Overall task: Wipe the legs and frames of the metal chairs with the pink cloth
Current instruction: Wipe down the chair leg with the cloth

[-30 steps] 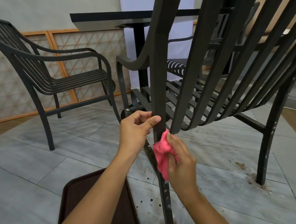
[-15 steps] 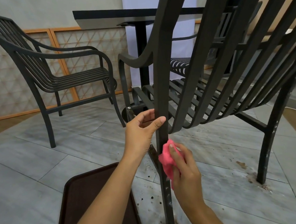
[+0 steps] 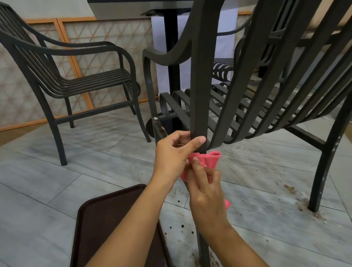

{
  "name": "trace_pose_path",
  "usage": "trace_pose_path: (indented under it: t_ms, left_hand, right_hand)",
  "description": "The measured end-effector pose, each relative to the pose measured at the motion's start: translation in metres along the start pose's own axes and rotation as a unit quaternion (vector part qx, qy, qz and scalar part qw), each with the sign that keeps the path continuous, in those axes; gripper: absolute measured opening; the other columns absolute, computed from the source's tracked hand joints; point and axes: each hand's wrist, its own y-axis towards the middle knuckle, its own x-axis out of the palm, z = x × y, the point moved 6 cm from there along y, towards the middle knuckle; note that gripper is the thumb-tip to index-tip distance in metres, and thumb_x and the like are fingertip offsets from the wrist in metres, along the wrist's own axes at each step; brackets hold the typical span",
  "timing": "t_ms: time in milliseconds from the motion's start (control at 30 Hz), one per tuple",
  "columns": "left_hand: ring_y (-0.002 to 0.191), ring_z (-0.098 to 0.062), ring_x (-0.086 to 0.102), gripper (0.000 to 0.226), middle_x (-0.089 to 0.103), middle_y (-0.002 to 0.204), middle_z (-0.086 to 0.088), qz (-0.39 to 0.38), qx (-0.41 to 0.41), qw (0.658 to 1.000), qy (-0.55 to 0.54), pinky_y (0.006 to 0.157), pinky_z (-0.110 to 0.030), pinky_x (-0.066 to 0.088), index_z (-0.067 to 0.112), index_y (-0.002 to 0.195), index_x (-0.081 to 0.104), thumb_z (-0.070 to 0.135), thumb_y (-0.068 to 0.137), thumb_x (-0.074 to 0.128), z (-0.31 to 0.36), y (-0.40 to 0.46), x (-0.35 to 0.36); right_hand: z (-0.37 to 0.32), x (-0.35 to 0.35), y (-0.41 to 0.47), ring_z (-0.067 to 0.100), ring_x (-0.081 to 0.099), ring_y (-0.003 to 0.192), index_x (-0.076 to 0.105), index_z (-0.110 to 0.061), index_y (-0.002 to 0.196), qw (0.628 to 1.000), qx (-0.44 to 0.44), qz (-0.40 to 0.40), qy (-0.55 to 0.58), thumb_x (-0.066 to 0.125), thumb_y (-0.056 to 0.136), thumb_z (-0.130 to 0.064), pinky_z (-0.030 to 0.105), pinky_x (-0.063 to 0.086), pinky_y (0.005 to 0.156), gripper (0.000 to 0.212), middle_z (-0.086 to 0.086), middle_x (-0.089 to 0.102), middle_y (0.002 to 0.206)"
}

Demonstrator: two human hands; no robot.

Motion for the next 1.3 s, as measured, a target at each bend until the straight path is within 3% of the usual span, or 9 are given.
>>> trace_pose_path:
  t_ms: [100,333,567,767,900,1000,1100,1200,1300]
  left_hand:
    - [0.059,0.004,0.06,0.012,0.064,0.064,0.012,0.004,0.004,1.0,0.013,0.053,-0.016,0.049,0.028,0.076,0.067,0.02,0.074,0.076,-0.002,0.0,-0.001]
    - [0.078,-0.002,0.066,0.013,0.071,0.078,0.009,0.001,0.01,1.0,0.022,0.072,-0.022,0.054,0.026,0.086,0.069,0.024,0.075,0.075,-0.008,0.0,-0.001]
    - [0.08,-0.002,0.067,0.013,0.071,0.083,0.007,0.001,0.006,1.0,0.022,0.067,-0.016,0.051,0.024,0.088,0.067,0.023,0.077,0.073,-0.007,-0.002,0.0]
    - [0.097,-0.017,0.065,0.031,0.071,0.098,-0.002,0.015,-0.006,0.999,0.044,0.087,-0.038,0.054,0.017,0.102,0.068,0.032,0.075,0.072,-0.012,-0.002,0.0]
    - [0.098,-0.017,0.065,0.03,0.071,0.099,-0.001,0.016,-0.002,0.999,0.047,0.089,-0.039,0.053,0.019,0.102,0.067,0.033,0.075,0.071,-0.011,-0.004,0.0]
    - [0.096,-0.015,0.066,0.027,0.071,0.098,0.0,0.013,0.007,0.999,0.035,0.083,-0.032,0.053,0.023,0.098,0.067,0.033,0.074,0.071,-0.011,-0.006,0.001]
    - [0.093,-0.012,0.067,0.033,0.072,0.097,0.001,0.011,0.003,1.0,0.006,0.075,-0.024,0.052,0.024,0.097,0.068,0.037,0.067,0.072,-0.018,-0.009,0.001]
    - [0.09,-0.009,0.068,0.037,0.073,0.094,0.002,0.009,-0.005,1.0,-0.011,0.077,-0.023,0.052,0.02,0.096,0.069,0.036,0.063,0.073,-0.03,-0.013,-0.002]
    - [0.084,-0.006,0.069,0.024,0.074,0.084,0.007,0.008,-0.008,0.999,-0.038,0.072,-0.019,0.053,0.021,0.087,0.069,0.027,0.064,0.073,-0.038,-0.016,-0.003]
  right_hand:
    - [0.0,0.003,-0.005,0.031,0.042,0.086,0.061,0.007,0.113,1.0,-0.01,-0.003,-0.021,0.084,0.055,0.01,0.033,0.055,0.063,0.062,0.02,0.061,0.121]
    - [0.004,0.011,-0.03,0.032,0.043,0.093,0.034,0.006,0.135,0.999,-0.006,-0.042,0.012,0.086,0.053,0.008,0.036,0.057,0.069,0.097,0.013,0.038,0.131]
    - [0.008,0.02,-0.053,0.035,0.044,0.097,0.043,0.002,0.122,0.997,-0.014,-0.073,0.026,0.083,0.051,0.013,0.038,0.057,0.068,0.082,0.013,0.039,0.133]
    - [0.011,0.026,-0.068,0.035,0.045,0.095,0.053,0.002,0.121,0.993,0.0,-0.113,0.029,0.083,0.05,0.013,0.036,0.057,0.067,0.078,0.013,0.039,0.132]
    - [0.013,0.02,-0.068,0.032,0.042,0.091,0.058,0.0,0.118,0.991,0.017,-0.128,0.037,0.079,0.042,0.017,0.033,0.054,0.057,0.081,0.011,0.042,0.129]
    - [0.015,0.015,-0.073,0.027,0.044,0.101,0.051,-0.025,0.125,0.989,-0.006,-0.137,0.048,0.075,0.059,0.01,0.037,0.057,0.067,0.078,0.005,0.043,0.128]
    - [0.023,-0.005,-0.077,0.014,0.049,0.116,0.052,-0.064,0.1,0.983,0.061,-0.154,0.077,0.057,0.089,-0.044,0.04,0.047,0.096,0.024,-0.013,0.053,0.117]
    - [0.034,-0.027,-0.064,0.015,0.052,0.115,0.058,-0.028,0.123,0.994,0.064,-0.075,0.056,0.054,0.091,-0.038,0.028,0.049,0.095,0.033,-0.002,0.053,0.128]
    - [0.041,-0.038,-0.042,0.024,0.054,0.118,0.054,-0.023,0.126,0.985,0.094,0.02,0.143,0.044,0.093,-0.015,0.033,0.053,0.088,0.035,0.011,0.048,0.138]
